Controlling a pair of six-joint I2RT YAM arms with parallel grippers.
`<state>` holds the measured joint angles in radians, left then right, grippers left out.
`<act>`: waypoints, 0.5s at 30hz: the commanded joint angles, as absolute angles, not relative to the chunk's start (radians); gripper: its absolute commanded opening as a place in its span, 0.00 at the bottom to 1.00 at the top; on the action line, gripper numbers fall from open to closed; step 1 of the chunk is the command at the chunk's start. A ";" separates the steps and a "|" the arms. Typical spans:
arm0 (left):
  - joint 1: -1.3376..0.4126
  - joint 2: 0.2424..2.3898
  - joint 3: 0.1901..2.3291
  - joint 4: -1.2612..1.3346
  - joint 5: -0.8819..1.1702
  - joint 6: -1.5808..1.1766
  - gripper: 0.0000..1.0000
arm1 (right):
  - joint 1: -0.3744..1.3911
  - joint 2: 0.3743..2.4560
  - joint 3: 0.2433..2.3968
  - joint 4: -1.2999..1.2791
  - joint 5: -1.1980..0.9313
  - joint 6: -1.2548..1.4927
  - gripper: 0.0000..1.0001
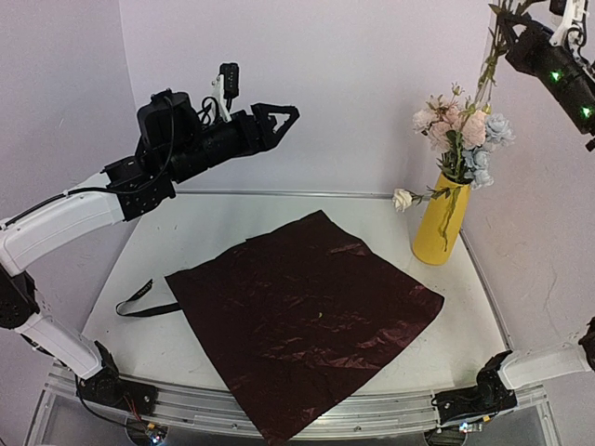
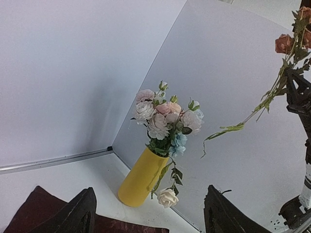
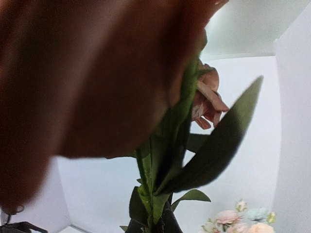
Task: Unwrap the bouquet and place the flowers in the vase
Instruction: Pick up the fake flower from the wrapping paper, then insert the fake flower into the vase.
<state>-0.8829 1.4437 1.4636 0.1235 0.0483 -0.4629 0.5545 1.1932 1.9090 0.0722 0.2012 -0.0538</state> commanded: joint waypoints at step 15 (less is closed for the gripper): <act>-0.882 1.508 1.557 0.154 0.050 -0.420 0.78 | 0.274 1.088 1.431 0.521 0.127 -0.122 0.00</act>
<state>-0.8829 1.5185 1.5014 0.1224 0.0528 -0.4444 0.3494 1.1107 1.4860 0.2465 0.2323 -0.1706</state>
